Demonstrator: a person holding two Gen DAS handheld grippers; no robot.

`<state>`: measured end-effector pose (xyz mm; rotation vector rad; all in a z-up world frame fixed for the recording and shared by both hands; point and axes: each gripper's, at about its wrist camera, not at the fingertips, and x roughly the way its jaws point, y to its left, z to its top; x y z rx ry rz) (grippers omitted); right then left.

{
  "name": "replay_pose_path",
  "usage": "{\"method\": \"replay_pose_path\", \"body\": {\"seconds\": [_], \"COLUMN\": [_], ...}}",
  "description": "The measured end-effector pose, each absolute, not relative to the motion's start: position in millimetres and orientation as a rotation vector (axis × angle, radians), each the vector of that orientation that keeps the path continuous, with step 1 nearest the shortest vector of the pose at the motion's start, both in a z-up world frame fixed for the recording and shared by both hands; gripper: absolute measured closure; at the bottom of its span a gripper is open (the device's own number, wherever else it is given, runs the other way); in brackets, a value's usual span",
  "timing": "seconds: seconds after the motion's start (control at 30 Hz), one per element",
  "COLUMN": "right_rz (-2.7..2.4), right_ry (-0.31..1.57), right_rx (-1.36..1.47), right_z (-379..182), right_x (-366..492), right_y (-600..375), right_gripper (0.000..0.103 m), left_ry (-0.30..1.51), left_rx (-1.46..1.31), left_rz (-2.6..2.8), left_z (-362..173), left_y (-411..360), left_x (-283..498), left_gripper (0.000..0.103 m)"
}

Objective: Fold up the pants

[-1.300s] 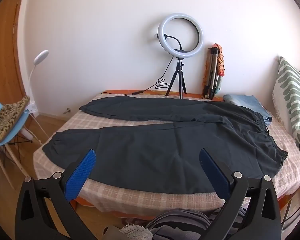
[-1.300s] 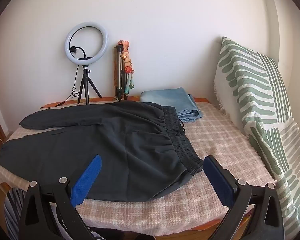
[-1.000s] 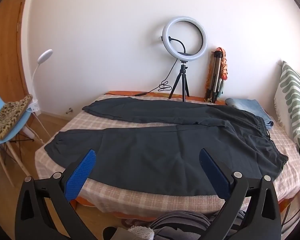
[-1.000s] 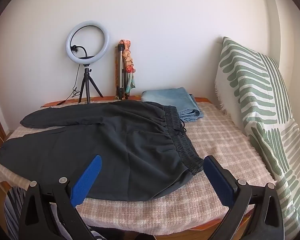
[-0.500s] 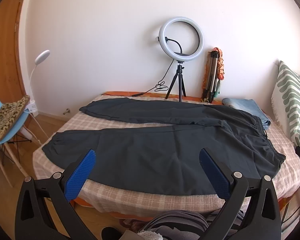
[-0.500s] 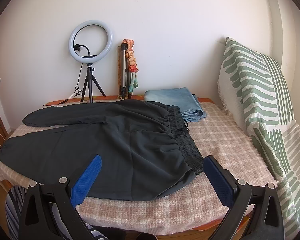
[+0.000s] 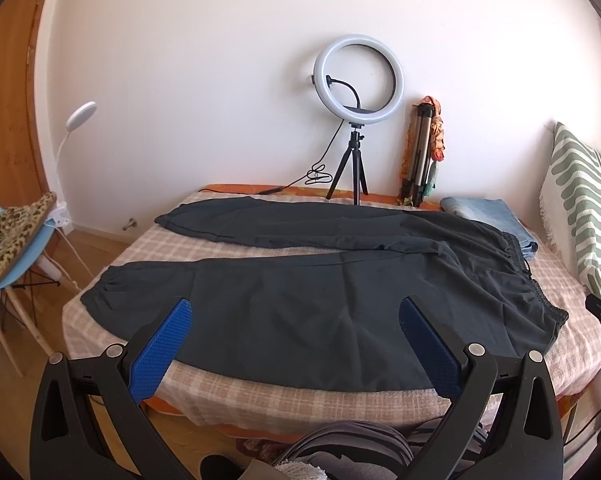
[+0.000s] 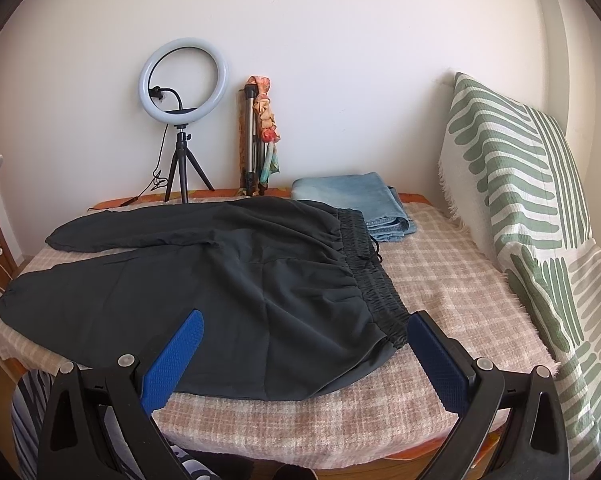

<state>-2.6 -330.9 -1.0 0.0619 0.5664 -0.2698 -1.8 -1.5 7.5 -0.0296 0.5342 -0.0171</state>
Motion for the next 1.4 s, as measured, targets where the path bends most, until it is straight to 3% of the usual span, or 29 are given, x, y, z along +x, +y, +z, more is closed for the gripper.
{"method": "replay_pose_path", "body": {"seconds": [1.4], "right_rz": [-0.259], "right_ry": [0.589], "right_rx": [0.073], "right_z": [-10.5], "right_x": [-2.2], "right_y": [-333.7], "right_gripper": [0.000], "left_ry": [0.544], "left_rx": [-0.042], "left_rz": [-0.035], "left_z": [3.9], "left_y": [-3.3], "left_x": [-0.7], "left_gripper": [0.000]}}
